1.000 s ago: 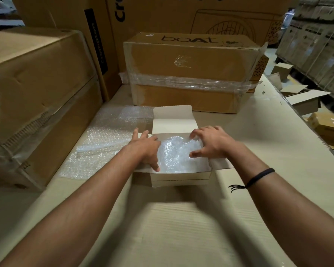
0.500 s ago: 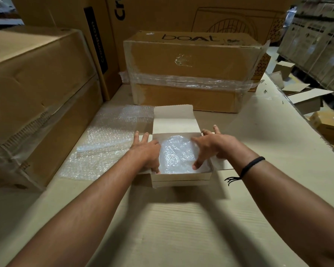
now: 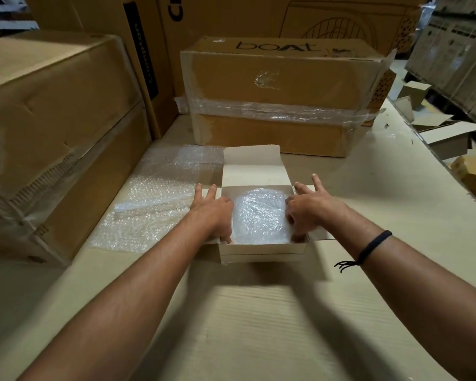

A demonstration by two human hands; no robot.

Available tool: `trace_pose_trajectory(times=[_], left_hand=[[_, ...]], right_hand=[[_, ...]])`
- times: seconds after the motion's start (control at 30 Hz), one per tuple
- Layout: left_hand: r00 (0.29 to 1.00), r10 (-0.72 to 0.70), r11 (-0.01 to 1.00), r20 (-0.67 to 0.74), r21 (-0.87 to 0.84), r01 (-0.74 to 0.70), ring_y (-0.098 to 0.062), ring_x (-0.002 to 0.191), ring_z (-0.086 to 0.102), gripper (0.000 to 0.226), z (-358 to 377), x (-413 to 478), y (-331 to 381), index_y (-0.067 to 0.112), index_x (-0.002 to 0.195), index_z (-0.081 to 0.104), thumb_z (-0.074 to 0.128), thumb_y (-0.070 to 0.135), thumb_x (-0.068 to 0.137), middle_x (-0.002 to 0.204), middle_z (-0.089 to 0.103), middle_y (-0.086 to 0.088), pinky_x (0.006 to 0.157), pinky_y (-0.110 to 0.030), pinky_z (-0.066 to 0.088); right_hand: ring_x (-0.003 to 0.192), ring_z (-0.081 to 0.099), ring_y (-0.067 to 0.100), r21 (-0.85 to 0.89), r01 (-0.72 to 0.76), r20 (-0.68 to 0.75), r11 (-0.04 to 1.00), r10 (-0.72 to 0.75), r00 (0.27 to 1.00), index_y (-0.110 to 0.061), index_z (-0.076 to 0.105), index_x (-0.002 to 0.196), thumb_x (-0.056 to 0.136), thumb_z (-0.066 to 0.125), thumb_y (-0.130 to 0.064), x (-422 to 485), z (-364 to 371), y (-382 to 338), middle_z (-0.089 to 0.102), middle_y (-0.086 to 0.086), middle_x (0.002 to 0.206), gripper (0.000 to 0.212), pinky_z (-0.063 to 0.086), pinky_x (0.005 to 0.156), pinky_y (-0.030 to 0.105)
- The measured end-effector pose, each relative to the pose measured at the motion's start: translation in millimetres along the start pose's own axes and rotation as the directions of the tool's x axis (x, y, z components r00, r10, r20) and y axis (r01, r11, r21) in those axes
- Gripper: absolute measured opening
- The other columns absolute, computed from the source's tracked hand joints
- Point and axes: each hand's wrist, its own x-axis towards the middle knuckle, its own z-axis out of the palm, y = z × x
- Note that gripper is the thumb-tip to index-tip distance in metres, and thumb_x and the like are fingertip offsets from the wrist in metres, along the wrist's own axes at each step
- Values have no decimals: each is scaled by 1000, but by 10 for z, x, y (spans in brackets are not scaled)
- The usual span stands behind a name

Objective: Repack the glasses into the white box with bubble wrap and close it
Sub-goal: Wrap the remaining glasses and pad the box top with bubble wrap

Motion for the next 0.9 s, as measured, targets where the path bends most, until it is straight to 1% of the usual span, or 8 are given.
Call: trace_pose_trajectory(times=[0.2,0.33,0.5,0.6,0.67,0.73,0.8,0.9], left_hand=[[1000,-8,1000,8,-5,8,-33,147,1,93,0,0,15,21,145,34,77,52,69,156,28,2,113,-64,-4],[1000,-13,1000,11,-17,14,-33,147,0,89,-6,-11,21,20,144,35,77,48,71,156,27,2,113,-64,-3],[1000,-13,1000,11,1,13,-33,147,1,90,-4,-9,31,21,145,34,77,49,70,155,28,3,113,-64,-3],[1000,-14,1000,9,1,14,-33,147,1,91,-3,-17,33,21,146,34,77,48,70,156,27,2,113,-64,-3],[1000,-16,1000,7,2,16,-33,147,0,92,-3,-20,29,21,146,32,77,48,71,157,25,2,113,-64,-3],[1000,-16,1000,13,1,16,-33,147,-1,92,-9,-20,29,20,147,31,77,48,71,157,24,1,113,-64,-3],[1000,-17,1000,16,-3,17,-33,147,-1,92,-11,-22,31,20,147,31,76,48,72,157,24,1,113,-64,-3],[1000,-22,1000,18,-4,22,-33,147,-2,92,-9,-26,36,19,146,31,76,49,72,157,24,1,113,-64,-3]], right_hand=[[150,-7,24,164,-10,66,986,0,998,-39,49,138,72,74,-53,-107,-110,169,14,-9,161,71,-10,110,68],[150,3,26,53,-22,-33,998,24,999,-29,62,124,71,75,-48,-177,-121,57,30,-2,156,58,-8,110,67],[145,19,32,-17,-51,-167,999,48,985,-17,64,104,81,53,-24,-71,160,-109,55,2,130,27,-5,108,72],[147,14,33,-14,-42,-148,999,40,988,-14,64,105,82,54,-24,-21,154,-108,54,3,132,27,-6,108,71],[148,11,30,53,1,-36,999,1,999,-14,64,111,82,64,-30,-1,67,-38,49,4,139,34,-2,111,66],[137,35,25,201,20,23,979,-25,999,-22,61,122,75,78,-36,-46,-98,101,55,0,133,52,13,115,54],[106,55,20,349,32,-91,937,0,996,-26,55,129,75,80,-31,-69,-253,229,62,-2,117,60,33,103,36],[112,57,22,320,49,-236,946,30,971,-16,48,131,86,55,-11,12,-294,202,63,4,123,46,24,113,43]])
